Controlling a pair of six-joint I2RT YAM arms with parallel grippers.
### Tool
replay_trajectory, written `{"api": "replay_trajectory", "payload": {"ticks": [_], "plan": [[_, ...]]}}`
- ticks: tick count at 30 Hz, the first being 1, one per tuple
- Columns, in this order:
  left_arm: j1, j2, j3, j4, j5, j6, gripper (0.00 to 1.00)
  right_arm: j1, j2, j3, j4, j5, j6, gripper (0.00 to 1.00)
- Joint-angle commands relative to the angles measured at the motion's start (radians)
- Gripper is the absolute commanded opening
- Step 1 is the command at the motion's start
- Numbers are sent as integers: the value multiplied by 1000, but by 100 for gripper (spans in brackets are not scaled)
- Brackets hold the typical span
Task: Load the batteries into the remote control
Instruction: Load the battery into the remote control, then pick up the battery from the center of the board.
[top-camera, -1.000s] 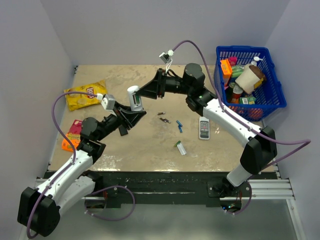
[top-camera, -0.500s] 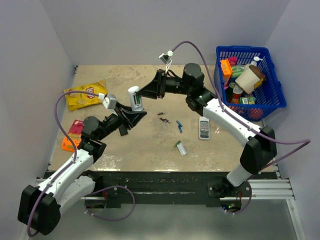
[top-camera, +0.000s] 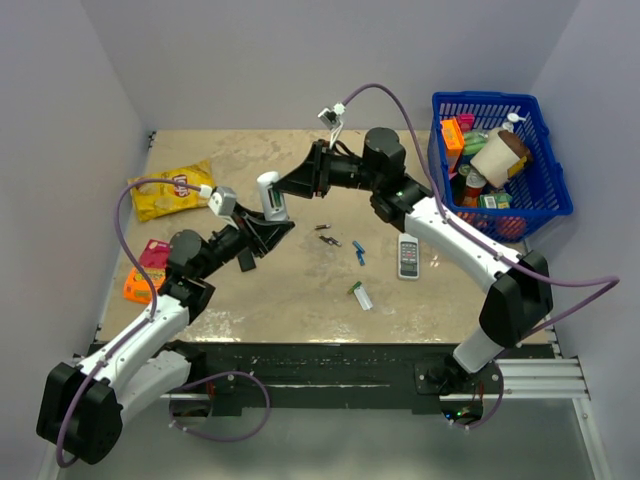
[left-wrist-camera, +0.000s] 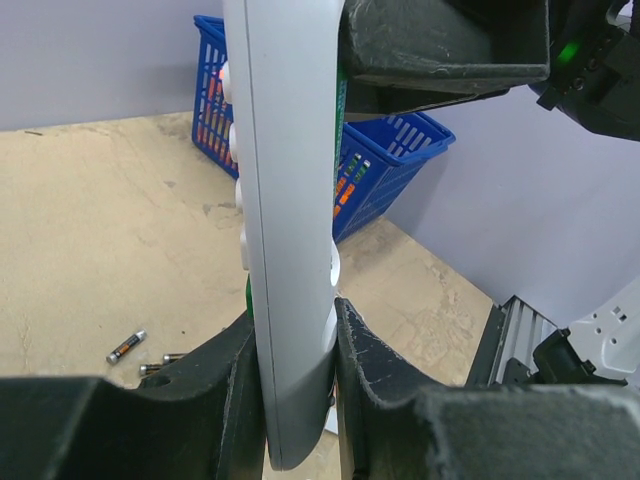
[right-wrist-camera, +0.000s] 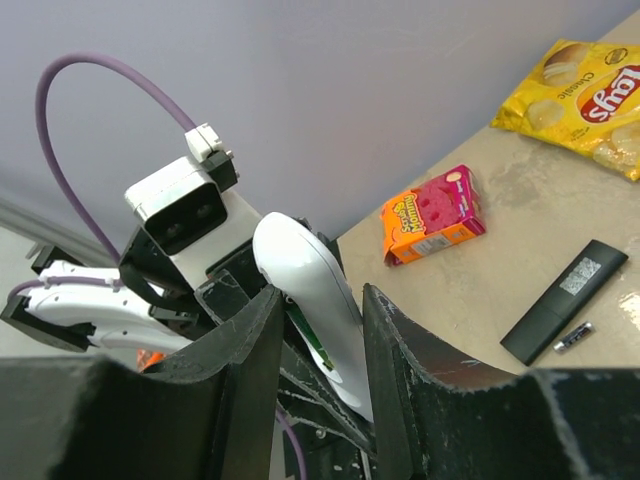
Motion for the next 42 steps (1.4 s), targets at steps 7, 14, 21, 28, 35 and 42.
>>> {"api": "replay_trajectory", "payload": {"ticks": [7,14,21,28,35,42], "plan": [[0,-42,106,205,-46,8,0,29,-10,-82,-153,68,-109,37],[0,-74,83,122,-68,11,0,28,-40,-96,-108,112,-133,36],[0,-51,89,-102,-188,23,0,28,-95,-59,-162,157,-264,60],[3,-42,56,-196,-254,26,0,-15,-151,-56,-289,279,-370,83],[9,-56,-35,-193,-256,42,0,-38,-128,30,-702,599,-529,97],[9,-57,-91,-147,-236,72,0,-31,-71,-65,-1027,733,-465,88]]}}
